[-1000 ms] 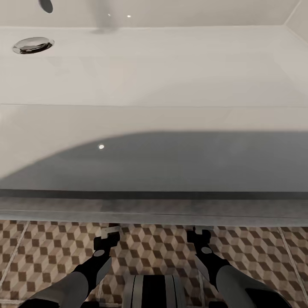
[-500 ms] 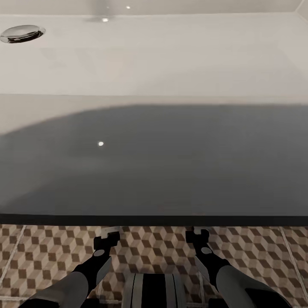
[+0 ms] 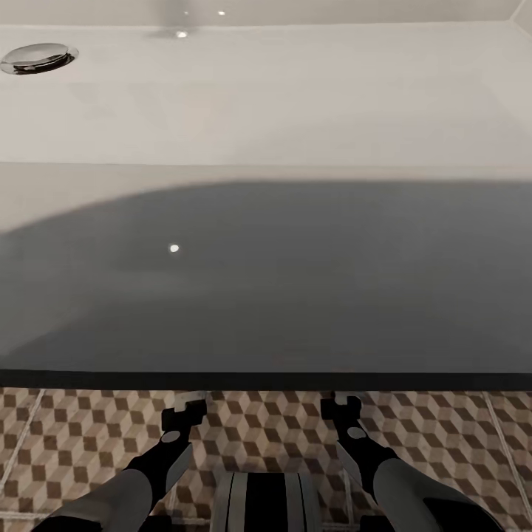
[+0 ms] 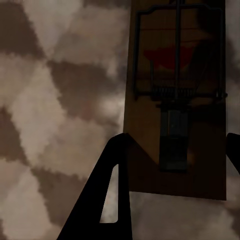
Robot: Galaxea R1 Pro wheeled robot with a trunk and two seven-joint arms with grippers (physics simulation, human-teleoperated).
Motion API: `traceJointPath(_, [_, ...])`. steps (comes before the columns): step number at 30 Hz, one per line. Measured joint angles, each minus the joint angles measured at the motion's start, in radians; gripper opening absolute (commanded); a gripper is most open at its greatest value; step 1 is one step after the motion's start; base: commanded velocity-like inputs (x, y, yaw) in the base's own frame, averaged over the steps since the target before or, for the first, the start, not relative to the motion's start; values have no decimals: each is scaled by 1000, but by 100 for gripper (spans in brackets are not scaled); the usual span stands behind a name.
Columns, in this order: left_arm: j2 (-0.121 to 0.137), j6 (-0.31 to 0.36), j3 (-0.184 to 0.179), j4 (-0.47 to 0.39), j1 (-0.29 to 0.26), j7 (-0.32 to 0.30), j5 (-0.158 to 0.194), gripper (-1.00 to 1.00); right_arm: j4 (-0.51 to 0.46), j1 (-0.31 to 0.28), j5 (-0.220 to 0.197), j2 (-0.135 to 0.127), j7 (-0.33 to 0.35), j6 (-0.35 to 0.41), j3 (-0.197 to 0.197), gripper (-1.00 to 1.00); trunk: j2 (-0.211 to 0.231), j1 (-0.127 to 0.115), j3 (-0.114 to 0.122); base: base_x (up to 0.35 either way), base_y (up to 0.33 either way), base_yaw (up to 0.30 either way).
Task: Take the four mousetraps from the cabinet in the bathroom and place them on the bathroom floor. Make sure all four end up on the same floor surface, and ensure that at least two of them are either under or directly next to the same bathroom sink.
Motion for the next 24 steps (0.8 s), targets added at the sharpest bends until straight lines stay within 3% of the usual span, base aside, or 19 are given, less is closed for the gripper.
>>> traceJointPath(14, [12, 1, -4, 7, 0, -1, 1, -100, 0, 0, -1, 0, 0, 0, 0, -100, 0, 0, 0, 0, 0, 0])
traceJointPath(20, [49, 3, -6, 9, 0, -2, 1, -100, 0, 0, -3, 0, 0, 0, 0, -100, 0, 0, 0, 0, 0, 0])
traceJointPath(24, [58, 4, -7, 9, 0, -3, 1, -100, 1, 0, -3, 0, 0, 2, 0, -100, 0, 0, 0, 0, 0, 0])
